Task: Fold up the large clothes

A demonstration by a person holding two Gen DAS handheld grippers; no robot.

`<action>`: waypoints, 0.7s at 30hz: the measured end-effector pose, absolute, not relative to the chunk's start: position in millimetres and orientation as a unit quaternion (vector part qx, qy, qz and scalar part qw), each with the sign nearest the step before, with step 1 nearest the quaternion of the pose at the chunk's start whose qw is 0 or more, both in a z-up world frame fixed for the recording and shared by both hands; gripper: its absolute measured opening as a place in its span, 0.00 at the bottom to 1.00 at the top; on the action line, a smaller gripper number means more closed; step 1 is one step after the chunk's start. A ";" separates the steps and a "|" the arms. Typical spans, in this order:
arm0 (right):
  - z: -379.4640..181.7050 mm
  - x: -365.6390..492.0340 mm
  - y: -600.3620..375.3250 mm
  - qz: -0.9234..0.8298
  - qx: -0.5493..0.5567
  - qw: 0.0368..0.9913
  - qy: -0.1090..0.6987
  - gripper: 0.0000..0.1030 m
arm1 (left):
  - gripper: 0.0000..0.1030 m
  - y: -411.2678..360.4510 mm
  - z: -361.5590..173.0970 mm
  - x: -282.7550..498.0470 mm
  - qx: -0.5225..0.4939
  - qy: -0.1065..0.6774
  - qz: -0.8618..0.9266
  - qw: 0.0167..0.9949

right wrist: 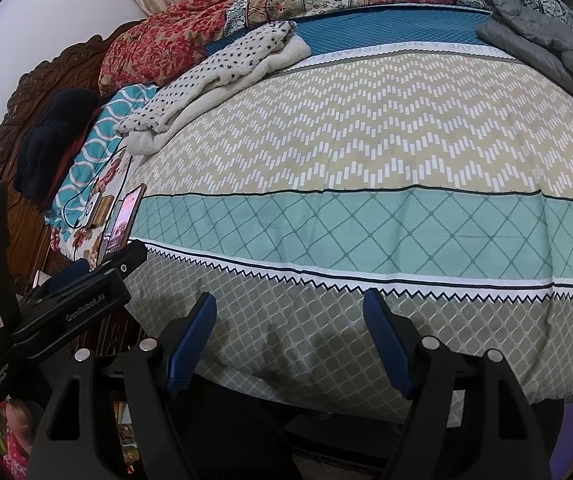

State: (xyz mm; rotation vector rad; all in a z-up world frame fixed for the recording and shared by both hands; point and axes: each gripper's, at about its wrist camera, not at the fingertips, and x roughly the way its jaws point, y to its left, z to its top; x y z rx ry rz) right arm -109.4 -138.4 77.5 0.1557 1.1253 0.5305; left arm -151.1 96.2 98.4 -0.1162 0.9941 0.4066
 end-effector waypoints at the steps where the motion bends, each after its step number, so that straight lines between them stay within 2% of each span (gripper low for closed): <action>1: 77.5 -110.5 -138.3 0.248 0.073 0.810 0.527 0.61 | 0.94 96.6 97.7 -151.0 -0.056 0.474 0.194 0.857; 21: 74.9 -106.4 -140.8 0.252 0.073 0.804 0.534 0.61 | 0.94 99.5 91.9 -148.8 -0.054 0.485 0.196 0.851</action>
